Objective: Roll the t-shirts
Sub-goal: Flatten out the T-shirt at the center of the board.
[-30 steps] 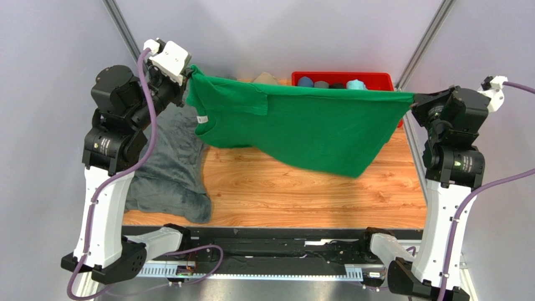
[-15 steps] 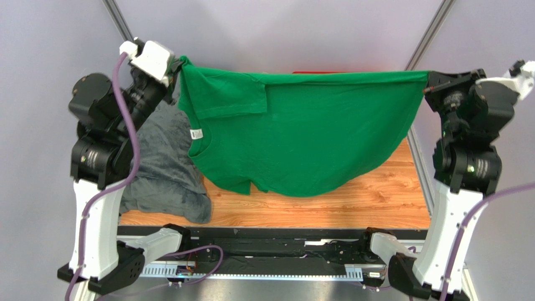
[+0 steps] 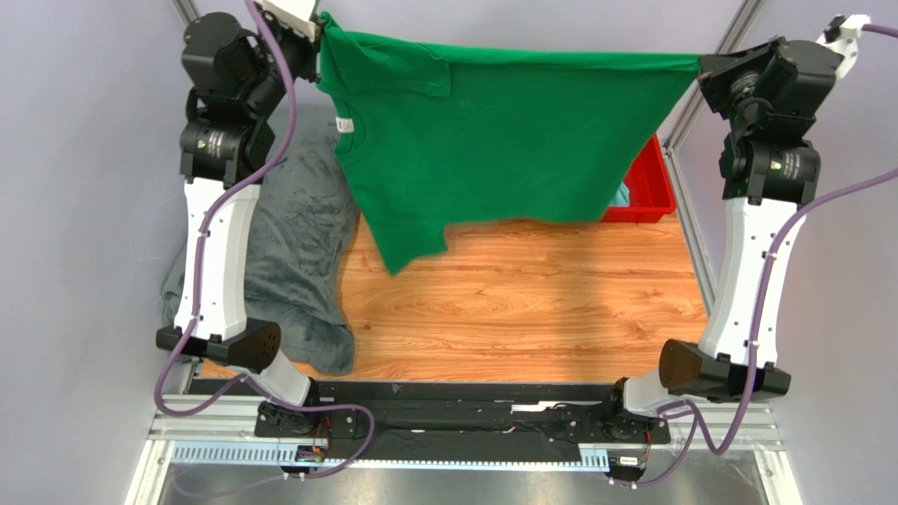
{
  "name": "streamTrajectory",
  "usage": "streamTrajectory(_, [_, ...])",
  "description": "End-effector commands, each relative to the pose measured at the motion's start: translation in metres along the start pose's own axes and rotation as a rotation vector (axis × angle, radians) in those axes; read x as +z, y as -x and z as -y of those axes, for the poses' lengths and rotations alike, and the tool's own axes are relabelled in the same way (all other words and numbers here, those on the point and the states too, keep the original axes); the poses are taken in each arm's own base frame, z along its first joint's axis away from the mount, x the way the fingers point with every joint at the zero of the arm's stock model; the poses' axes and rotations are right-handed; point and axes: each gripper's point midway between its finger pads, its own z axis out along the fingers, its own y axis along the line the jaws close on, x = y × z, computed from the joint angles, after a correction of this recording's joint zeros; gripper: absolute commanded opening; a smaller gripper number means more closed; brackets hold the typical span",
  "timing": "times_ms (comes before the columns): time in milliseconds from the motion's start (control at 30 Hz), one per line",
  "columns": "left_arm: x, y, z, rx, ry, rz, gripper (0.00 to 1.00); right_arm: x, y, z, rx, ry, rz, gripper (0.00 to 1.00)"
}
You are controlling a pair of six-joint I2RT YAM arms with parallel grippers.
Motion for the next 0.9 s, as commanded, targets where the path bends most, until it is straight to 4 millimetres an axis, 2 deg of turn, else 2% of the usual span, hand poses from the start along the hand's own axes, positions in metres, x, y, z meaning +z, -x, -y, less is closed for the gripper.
streamTrajectory(0, [-0.076, 0.089, -0.025, 0.037, 0.082, 0.217, 0.00, -0.056, 0.052, -0.039, 0.005, 0.111, 0.161, 0.00])
streamTrajectory(33, [-0.073, 0.073, -0.019, 0.033, 0.060, 0.182, 0.00, -0.069, 0.054, -0.039, 0.005, 0.114, 0.171, 0.00])
streamTrajectory(67, [-0.078, 0.069, -0.014, 0.030, 0.047, 0.173, 0.00, -0.065, 0.041, -0.026, -0.002, 0.084, 0.141, 0.00])
streamTrajectory(100, [-0.095, 0.075, -0.010, 0.033, 0.034, 0.188, 0.00, -0.067, 0.035, -0.019, -0.004, 0.066, 0.126, 0.00])
streamTrajectory(133, [-0.090, 0.046, 0.001, 0.015, 0.003, 0.120, 0.00, -0.084, 0.035, -0.017, -0.004, 0.072, 0.132, 0.00])
streamTrajectory(167, [-0.095, 0.036, 0.007, 0.007, -0.011, 0.099, 0.00, -0.074, 0.011, 0.008, -0.007, 0.016, 0.073, 0.00])
streamTrajectory(200, [-0.114, 0.038, 0.014, 0.011, -0.030, 0.110, 0.00, -0.078, 0.002, 0.018, -0.010, -0.003, 0.056, 0.00])
streamTrajectory(233, [-0.111, 0.000, 0.029, -0.006, -0.071, 0.032, 0.00, -0.097, -0.002, 0.024, -0.009, 0.000, 0.062, 0.00])
streamTrajectory(267, [-0.117, -0.013, 0.037, -0.013, -0.088, 0.011, 0.00, -0.091, -0.029, 0.053, -0.011, -0.063, 0.003, 0.00])
streamTrajectory(300, [-0.137, -0.014, 0.044, -0.016, -0.098, 0.017, 0.00, -0.095, -0.042, 0.067, -0.015, -0.085, -0.022, 0.00])
streamTrajectory(333, [-0.137, -0.050, 0.059, -0.035, -0.139, -0.059, 0.00, -0.101, -0.054, 0.082, -0.016, -0.116, -0.048, 0.00])
streamTrajectory(367, [-0.144, -0.062, 0.068, -0.041, -0.164, -0.083, 0.00, -0.116, -0.060, 0.089, -0.017, -0.115, -0.047, 0.00])
streamTrajectory(400, [-0.160, -0.072, 0.080, -0.056, -0.201, -0.105, 0.00, -0.115, -0.095, 0.125, -0.018, -0.193, -0.128, 0.00])
streamTrajectory(433, [-0.164, -0.108, 0.098, -0.085, -0.252, -0.181, 0.00, -0.120, -0.109, 0.138, -0.015, -0.212, -0.160, 0.00])
streamTrajectory(467, [-0.171, -0.123, 0.109, -0.097, -0.287, -0.211, 0.00, -0.130, -0.122, 0.150, -0.013, -0.223, -0.176, 0.00])
streamTrajectory(500, [-0.183, -0.132, 0.121, -0.109, -0.325, -0.219, 0.00, -0.132, -0.154, 0.184, -0.006, -0.296, -0.247, 0.00])
streamTrajectory(533, [-0.190, -0.169, 0.138, -0.136, -0.365, -0.293, 0.00, -0.137, -0.175, 0.197, 0.007, -0.309, -0.301, 0.00])
streamTrajectory(567, [-0.196, -0.185, 0.147, -0.132, -0.395, -0.317, 0.00, -0.142, -0.190, 0.209, 0.020, -0.333, -0.338, 0.00])
streamTrajectory(600, [-0.205, -0.195, 0.155, -0.134, -0.414, -0.326, 0.00, -0.150, -0.218, 0.237, 0.029, -0.392, -0.403, 0.00])
streamTrajectory(633, [-0.212, -0.228, 0.169, -0.149, -0.447, -0.393, 0.00, -0.154, -0.232, 0.249, 0.042, -0.422, -0.437, 0.00])
streamTrajectory(667, [-0.216, -0.242, 0.175, -0.130, -0.476, -0.418, 0.00, -0.158, -0.244, 0.259, 0.052, -0.446, -0.470, 0.00])
streamTrajectory(733, [-0.230, -0.277, 0.195, -0.146, -0.553, -0.512, 0.00, -0.172, -0.274, 0.293, 0.064, -0.553, -0.550, 0.00])
streamTrajectory(800, [-0.244, -0.307, 0.210, -0.148, -0.628, -0.595, 0.00, -0.183, -0.291, 0.313, 0.076, -0.635, -0.599, 0.00])
streamTrajectory(867, [-0.251, -0.325, 0.218, -0.130, -0.676, -0.638, 0.00, -0.193, -0.301, 0.331, 0.070, -0.711, -0.619, 0.00])
